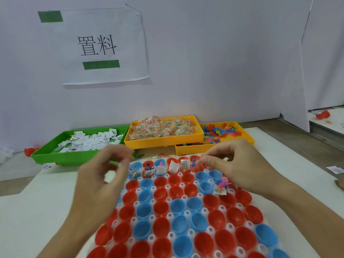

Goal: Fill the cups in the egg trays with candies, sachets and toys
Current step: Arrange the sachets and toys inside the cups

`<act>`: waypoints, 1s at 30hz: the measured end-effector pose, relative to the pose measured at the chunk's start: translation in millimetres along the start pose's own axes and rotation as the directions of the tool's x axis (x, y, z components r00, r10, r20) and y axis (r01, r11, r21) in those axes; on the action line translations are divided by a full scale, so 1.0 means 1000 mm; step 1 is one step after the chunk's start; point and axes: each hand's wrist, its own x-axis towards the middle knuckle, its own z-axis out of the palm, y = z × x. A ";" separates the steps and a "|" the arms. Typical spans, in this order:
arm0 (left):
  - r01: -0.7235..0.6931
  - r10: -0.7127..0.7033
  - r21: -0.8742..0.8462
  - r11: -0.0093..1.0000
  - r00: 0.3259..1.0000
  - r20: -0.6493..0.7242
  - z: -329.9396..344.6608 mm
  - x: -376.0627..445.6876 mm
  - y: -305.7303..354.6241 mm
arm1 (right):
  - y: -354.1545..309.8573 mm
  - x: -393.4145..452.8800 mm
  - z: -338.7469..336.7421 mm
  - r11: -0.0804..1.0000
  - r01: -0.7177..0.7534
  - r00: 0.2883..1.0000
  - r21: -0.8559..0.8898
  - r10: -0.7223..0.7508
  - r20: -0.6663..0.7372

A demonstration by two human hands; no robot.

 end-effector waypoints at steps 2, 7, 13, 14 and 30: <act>-0.027 0.031 -0.034 0.999 0.992 0.124 0.014 -0.009 0.027 | -0.009 -0.003 0.008 0.991 -0.009 0.999 0.131 0.002 0.047; 0.243 -0.174 -0.287 0.926 0.954 0.245 0.036 -0.028 0.045 | -0.030 -0.013 0.023 0.948 0.040 0.997 0.315 -0.057 0.045; 0.238 -0.177 -0.469 0.851 0.969 0.170 0.035 -0.028 0.047 | -0.036 -0.017 0.028 0.901 0.051 0.997 0.431 -0.071 0.032; 0.224 -0.168 -0.474 0.852 0.973 0.158 0.035 -0.028 0.048 | -0.037 -0.017 0.028 0.892 0.045 0.997 0.450 -0.067 0.033; 0.242 -0.243 -0.559 0.793 0.967 0.074 0.030 -0.026 0.045 | -0.037 -0.020 0.029 0.856 0.047 0.994 0.514 -0.092 0.063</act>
